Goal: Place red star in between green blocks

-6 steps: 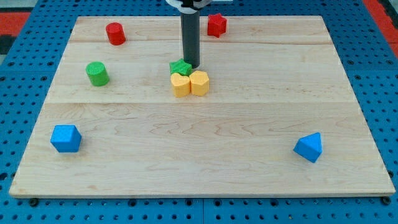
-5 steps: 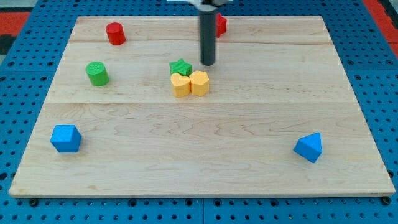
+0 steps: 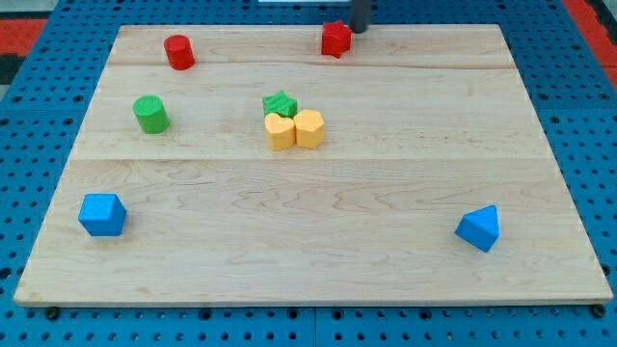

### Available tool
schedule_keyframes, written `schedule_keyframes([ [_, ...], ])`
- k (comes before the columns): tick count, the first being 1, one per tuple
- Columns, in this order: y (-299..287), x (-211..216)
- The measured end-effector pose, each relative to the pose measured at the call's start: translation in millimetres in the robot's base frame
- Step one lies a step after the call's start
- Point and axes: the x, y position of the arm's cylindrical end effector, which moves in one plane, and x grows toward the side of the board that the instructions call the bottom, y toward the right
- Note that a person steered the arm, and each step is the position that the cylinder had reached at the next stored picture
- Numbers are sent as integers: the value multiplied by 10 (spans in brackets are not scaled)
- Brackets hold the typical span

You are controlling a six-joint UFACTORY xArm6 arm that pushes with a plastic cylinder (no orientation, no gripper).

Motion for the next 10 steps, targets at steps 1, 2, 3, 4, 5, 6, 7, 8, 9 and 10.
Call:
schedule_keyframes([
  [1,-577,130],
  [2,-364,355],
  [3,149,353],
  [4,247,411],
  [5,158,491],
  [6,-121,359],
  [7,-754,440],
  [8,-1031,647],
  [9,-777,650],
  [10,-581,608],
])
